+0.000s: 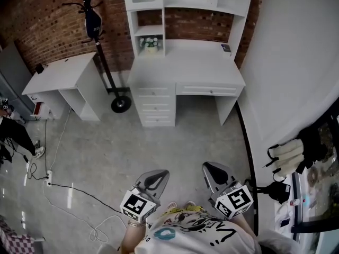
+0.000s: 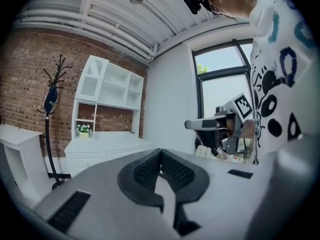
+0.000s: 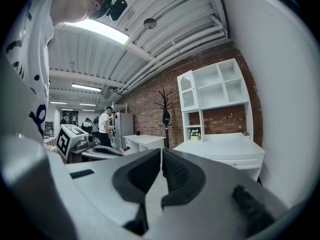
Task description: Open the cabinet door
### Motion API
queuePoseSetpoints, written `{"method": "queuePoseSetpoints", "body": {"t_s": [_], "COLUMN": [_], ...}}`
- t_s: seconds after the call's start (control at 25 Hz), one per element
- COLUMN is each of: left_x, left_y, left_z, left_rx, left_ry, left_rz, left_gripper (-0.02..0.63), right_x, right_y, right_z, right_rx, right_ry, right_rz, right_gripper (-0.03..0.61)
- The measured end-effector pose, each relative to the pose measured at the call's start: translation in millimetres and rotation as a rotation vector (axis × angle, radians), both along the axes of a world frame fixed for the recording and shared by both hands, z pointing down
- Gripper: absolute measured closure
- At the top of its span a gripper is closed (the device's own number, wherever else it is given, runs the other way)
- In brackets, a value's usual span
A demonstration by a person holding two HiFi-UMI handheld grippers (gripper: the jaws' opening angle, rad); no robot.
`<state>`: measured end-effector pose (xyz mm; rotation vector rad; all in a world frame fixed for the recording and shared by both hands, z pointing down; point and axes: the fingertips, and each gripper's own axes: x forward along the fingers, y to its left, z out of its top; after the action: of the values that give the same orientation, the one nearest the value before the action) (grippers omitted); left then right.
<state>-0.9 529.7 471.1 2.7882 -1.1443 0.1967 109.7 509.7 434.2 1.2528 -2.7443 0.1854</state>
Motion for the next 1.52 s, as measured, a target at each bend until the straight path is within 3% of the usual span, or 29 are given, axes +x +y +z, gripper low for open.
{"method": "queuePoseSetpoints", "body": {"t_s": [0.24, 0.52, 1.04, 1.52], "left_x": [-14, -5, 36, 62], "left_y": [-11, -55, -185, -252], "left_z": [12, 11, -9, 2], "left_rx": [-0.045, -0.042, -0.004, -0.027], "left_ry": [-0.007, 0.010, 0.027, 0.029], "left_rz": [0.000, 0.001, -0.023, -0.103], "left_gripper": [0.598, 0.599, 0.598, 0.598], "right_x": [-9, 0, 38, 67], "right_y": [-9, -50, -178, -251], "right_z": [10, 13, -8, 12], "right_rx": [-0.024, -0.032, 0.034, -0.017], "right_ry": [0.001, -0.025, -0.032, -0.022], "right_rz": [0.002, -0.005, -0.048, -0.115], "right_gripper": [0.549, 0.549, 0.549, 0.549]}}
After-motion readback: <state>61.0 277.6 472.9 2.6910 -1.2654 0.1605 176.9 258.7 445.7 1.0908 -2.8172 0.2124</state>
